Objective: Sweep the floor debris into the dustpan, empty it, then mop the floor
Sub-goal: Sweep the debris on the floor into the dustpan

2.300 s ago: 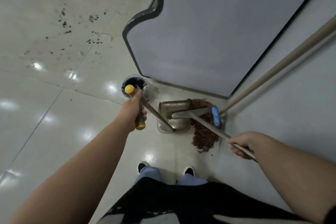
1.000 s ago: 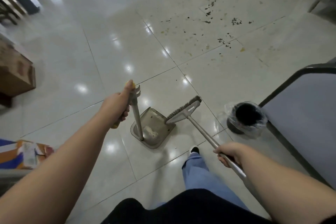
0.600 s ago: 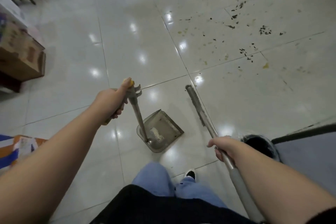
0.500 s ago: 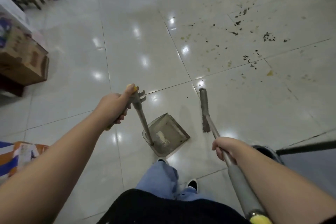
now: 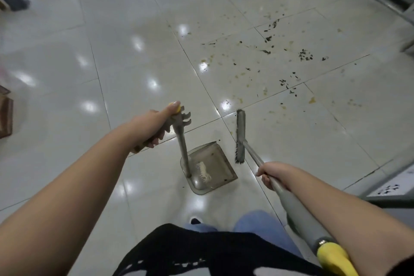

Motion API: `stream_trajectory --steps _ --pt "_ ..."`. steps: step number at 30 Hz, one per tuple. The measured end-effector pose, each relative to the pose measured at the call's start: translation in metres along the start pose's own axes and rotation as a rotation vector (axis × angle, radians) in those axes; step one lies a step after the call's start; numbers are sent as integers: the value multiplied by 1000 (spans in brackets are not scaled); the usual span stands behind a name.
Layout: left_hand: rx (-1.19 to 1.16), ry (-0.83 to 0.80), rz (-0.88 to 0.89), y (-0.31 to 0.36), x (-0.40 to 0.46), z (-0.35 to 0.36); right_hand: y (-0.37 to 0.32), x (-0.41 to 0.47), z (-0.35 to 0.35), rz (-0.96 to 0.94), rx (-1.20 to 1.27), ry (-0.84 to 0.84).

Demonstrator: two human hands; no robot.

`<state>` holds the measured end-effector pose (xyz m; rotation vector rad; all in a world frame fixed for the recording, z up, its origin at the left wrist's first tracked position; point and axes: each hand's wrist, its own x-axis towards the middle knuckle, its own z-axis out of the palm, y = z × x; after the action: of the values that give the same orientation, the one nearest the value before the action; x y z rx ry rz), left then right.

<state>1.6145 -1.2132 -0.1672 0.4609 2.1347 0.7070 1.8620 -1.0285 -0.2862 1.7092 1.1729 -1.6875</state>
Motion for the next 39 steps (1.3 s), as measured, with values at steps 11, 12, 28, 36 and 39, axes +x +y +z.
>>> stream_trajectory --steps 11,12,28,36,39 --pt "295 104 -61 84 74 0 -131 62 -20 56 -125 -208" --pt "318 112 -85 93 82 2 -141 66 -27 77 -129 -234" --pt "255 -8 -233 172 150 34 -232 125 -116 211 -97 -312" --pt "293 -8 -182 175 155 36 -244 123 -171 131 -60 -188" --pt "255 -36 -169 173 155 34 -247 123 -173 135 -63 -166"
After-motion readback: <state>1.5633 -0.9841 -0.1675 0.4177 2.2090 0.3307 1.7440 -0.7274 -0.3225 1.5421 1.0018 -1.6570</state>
